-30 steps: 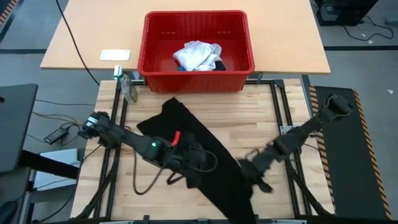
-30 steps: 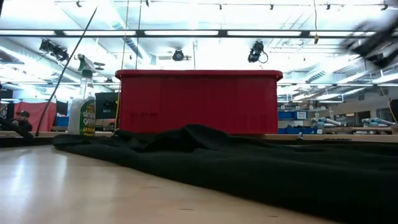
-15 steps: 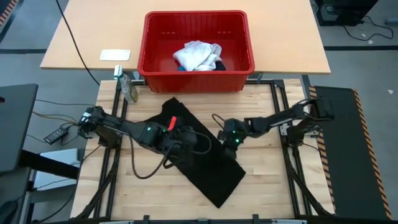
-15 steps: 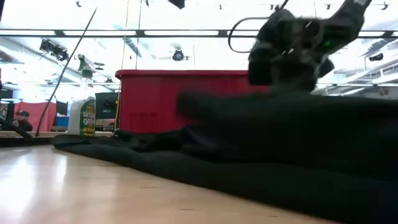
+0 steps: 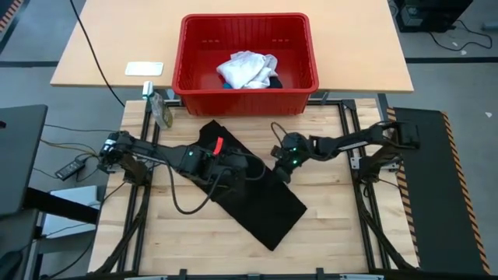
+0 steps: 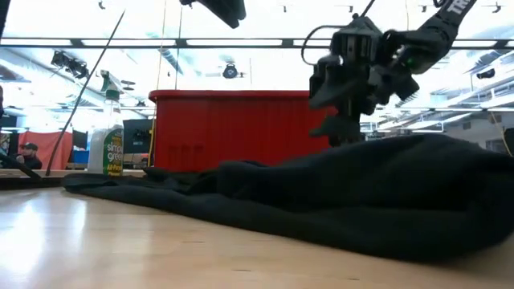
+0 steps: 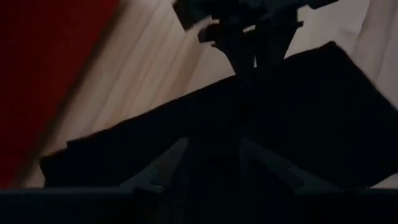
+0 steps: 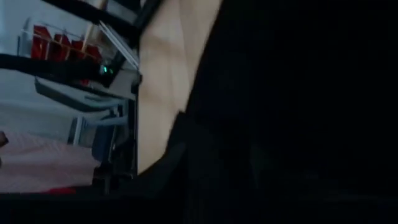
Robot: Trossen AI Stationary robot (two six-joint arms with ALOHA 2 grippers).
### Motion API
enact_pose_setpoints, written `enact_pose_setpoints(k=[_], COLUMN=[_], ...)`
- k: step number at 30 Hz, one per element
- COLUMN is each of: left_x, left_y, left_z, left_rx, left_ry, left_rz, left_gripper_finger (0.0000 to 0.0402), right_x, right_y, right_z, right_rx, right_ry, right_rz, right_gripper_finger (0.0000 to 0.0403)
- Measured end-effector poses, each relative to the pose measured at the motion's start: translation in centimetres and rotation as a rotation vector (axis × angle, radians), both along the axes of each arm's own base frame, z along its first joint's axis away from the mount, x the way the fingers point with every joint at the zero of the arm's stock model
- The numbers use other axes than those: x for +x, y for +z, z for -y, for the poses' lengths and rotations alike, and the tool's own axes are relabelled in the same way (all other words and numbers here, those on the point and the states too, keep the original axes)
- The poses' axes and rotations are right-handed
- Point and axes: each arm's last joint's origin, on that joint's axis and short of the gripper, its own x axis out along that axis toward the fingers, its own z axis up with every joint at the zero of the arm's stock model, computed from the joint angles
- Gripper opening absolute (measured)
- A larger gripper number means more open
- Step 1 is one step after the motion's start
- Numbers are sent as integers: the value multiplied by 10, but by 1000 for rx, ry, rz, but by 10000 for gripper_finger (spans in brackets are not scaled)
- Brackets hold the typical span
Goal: Fold laundry
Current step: Fold the black shirt on the table
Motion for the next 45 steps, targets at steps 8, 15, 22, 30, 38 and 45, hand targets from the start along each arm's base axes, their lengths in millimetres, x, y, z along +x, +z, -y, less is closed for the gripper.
enact_pose_setpoints(k=[8,15,22,30,38,45], left_x=[-10,-29,-37,-36,-44,-84], left_y=[1,-1,-2,-8,-10,3], left_z=[30,60,71,76,73,65], left_rx=[-42,-60,-64,-110,-218,-209], left_ry=[112,199,201,217,241,245], left_rz=[94,149,155,120,-6,-194], left_gripper_finger=[144,144,144,144,144,144], right_x=[-25,-57,-56,-47,-49,-49], right_y=[32,28,4,-35,-41,-5], right_z=[-36,-113,-155,-166,-169,-169], right_rx=[-317,-695,-821,-923,-667,-270], right_ry=[185,581,689,669,595,666], right_rz=[97,120,158,56,-98,-52], right_gripper_finger=[238,229,230,201,28,10])
